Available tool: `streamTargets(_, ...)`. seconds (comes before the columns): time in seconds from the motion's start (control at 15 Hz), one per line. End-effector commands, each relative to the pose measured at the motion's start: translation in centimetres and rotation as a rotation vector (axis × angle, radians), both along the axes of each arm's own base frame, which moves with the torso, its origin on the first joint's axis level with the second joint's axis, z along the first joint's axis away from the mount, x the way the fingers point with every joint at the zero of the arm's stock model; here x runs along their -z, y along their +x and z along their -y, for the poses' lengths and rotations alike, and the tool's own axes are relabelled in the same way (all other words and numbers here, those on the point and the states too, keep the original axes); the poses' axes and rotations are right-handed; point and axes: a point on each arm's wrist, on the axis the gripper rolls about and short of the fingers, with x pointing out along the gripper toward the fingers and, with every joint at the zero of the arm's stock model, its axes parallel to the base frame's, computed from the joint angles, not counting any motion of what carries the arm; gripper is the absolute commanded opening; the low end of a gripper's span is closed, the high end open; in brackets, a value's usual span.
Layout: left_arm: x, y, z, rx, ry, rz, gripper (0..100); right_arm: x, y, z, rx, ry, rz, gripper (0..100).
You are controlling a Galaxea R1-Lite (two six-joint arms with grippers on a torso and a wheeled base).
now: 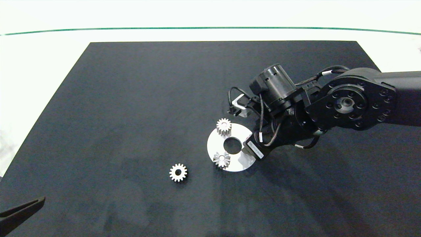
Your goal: Remove an incorrectly installed larger gear and replace it with the correct smaller gear
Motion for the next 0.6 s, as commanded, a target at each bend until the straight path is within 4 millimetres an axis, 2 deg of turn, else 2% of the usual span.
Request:
streamTargets(0.07,0.06,-0.09,-0.02,0.000,0.002,-0.001,100,0.02,-0.16,-0.07,-0.003,-0.004,-0.002,54)
streamTargets(0.6,0.26,-0.06,-0.01,0.000,0.003,-0.009,100,0.57,-0.26,-0.65,-0.015,-0.011,-0.015,37)
